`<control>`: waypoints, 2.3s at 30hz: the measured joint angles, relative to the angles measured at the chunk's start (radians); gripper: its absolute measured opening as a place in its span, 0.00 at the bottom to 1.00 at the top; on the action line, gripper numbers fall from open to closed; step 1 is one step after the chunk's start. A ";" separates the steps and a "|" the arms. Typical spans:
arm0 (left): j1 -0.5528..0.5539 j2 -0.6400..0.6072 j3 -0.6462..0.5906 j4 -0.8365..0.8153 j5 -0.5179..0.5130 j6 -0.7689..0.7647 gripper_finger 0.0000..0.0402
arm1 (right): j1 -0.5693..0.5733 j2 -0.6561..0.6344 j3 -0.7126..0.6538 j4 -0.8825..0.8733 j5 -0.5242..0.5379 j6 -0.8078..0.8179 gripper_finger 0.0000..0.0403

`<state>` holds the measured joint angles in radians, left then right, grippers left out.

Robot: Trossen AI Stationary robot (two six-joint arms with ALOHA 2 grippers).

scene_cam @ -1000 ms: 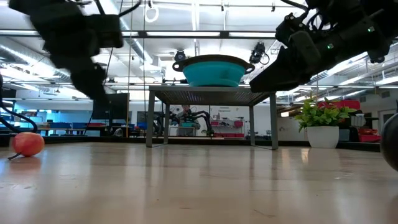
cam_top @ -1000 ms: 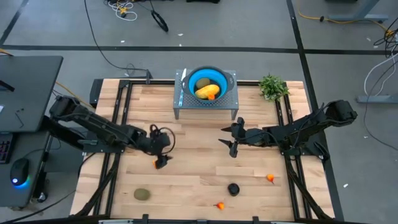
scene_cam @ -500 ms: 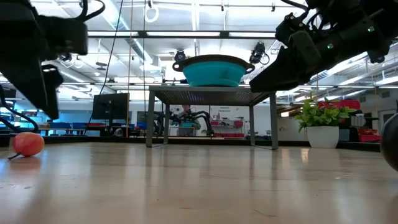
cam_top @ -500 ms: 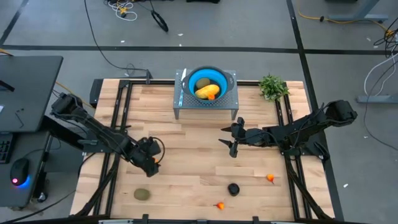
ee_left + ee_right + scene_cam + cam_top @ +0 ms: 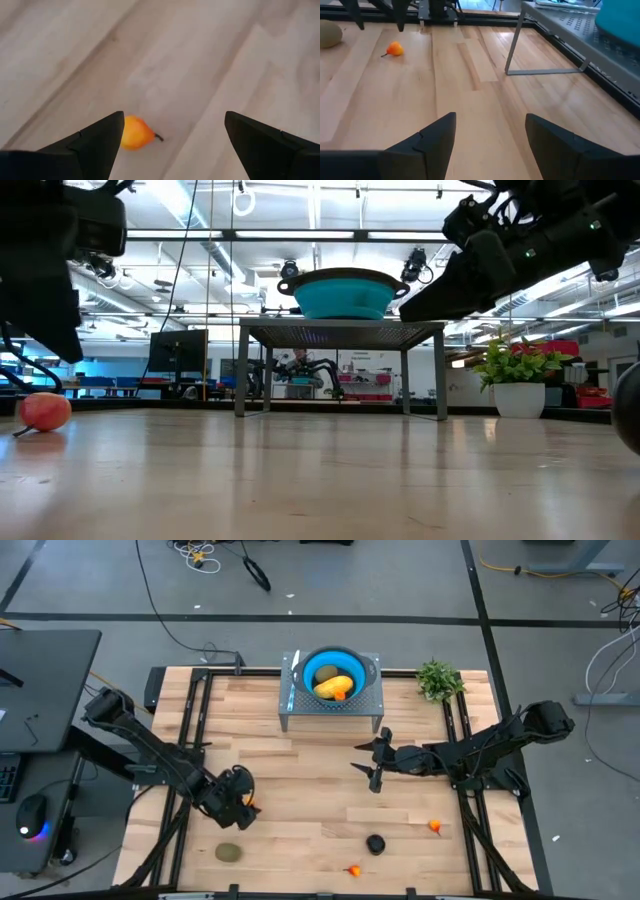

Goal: Pick & Place Fruit
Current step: Put the orange pear into the blue strainer bowl

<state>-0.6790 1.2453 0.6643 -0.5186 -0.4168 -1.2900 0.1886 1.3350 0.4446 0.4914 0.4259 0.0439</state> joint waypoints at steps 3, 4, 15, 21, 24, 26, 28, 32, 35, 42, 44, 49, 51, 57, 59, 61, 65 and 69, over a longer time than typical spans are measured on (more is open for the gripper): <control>-0.012 0.000 0.000 -0.029 -0.016 -0.082 0.89 | -0.013 0.000 0.000 -0.001 0.000 -0.010 0.62; -0.015 0.007 0.000 -0.040 -0.015 -0.107 0.89 | -0.018 0.000 0.000 -0.001 0.000 -0.016 0.62; -0.023 0.222 0.002 0.001 0.064 -0.138 0.89 | -0.059 0.000 0.000 -0.001 -0.011 -0.064 0.62; -0.023 0.246 0.003 -0.010 0.074 -0.138 0.89 | -0.064 0.000 0.000 -0.002 -0.018 -0.062 0.62; -0.020 0.246 0.003 -0.010 0.073 -0.139 0.89 | -0.064 0.000 0.000 -0.002 -0.018 -0.051 0.62; -0.019 0.246 0.003 -0.012 0.073 -0.136 0.88 | -0.064 0.000 0.000 -0.007 -0.019 -0.040 0.62; -0.013 0.246 0.003 -0.014 0.073 -0.133 0.85 | -0.064 0.000 0.000 -0.014 -0.019 -0.027 0.62; 0.004 0.246 0.003 -0.020 0.070 -0.122 0.75 | -0.064 0.000 0.000 -0.021 -0.019 -0.012 0.62; 0.014 0.246 0.003 -0.021 0.077 -0.092 0.67 | -0.064 0.000 0.000 -0.023 -0.019 -0.007 0.62; 0.020 0.246 0.003 -0.019 0.099 -0.065 0.54 | -0.064 0.000 0.000 -0.024 -0.019 -0.007 0.62; 0.020 0.246 0.003 -0.019 0.099 -0.063 0.51 | -0.064 0.000 0.000 -0.025 -0.019 -0.007 0.62; 0.020 0.246 0.003 -0.016 0.098 -0.063 0.46 | -0.064 0.000 0.000 -0.034 -0.019 -0.007 0.62; 0.020 0.246 0.003 -0.016 0.095 -0.063 0.45 | -0.064 0.000 0.000 -0.039 -0.019 -0.005 0.62; 0.020 0.246 0.002 0.003 0.048 -0.040 0.44 | -0.064 0.000 0.000 -0.040 -0.019 0.001 0.62; 0.025 0.246 0.002 0.019 0.046 -0.030 0.45 | -0.064 0.000 0.000 -0.040 -0.020 0.001 0.62; 0.031 0.246 0.002 0.027 0.052 -0.014 0.45 | -0.064 0.000 0.000 -0.040 -0.019 0.001 0.62; 0.040 0.246 0.002 0.067 0.066 0.013 0.43 | -0.064 0.000 0.000 -0.040 -0.020 0.001 0.62; 0.041 0.246 0.002 0.098 0.070 0.031 0.42 | -0.064 0.000 0.000 -0.040 -0.020 0.001 0.62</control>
<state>-0.6384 1.4918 0.6662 -0.4210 -0.3464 -1.2594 0.1249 1.3350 0.4446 0.4515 0.4061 0.0452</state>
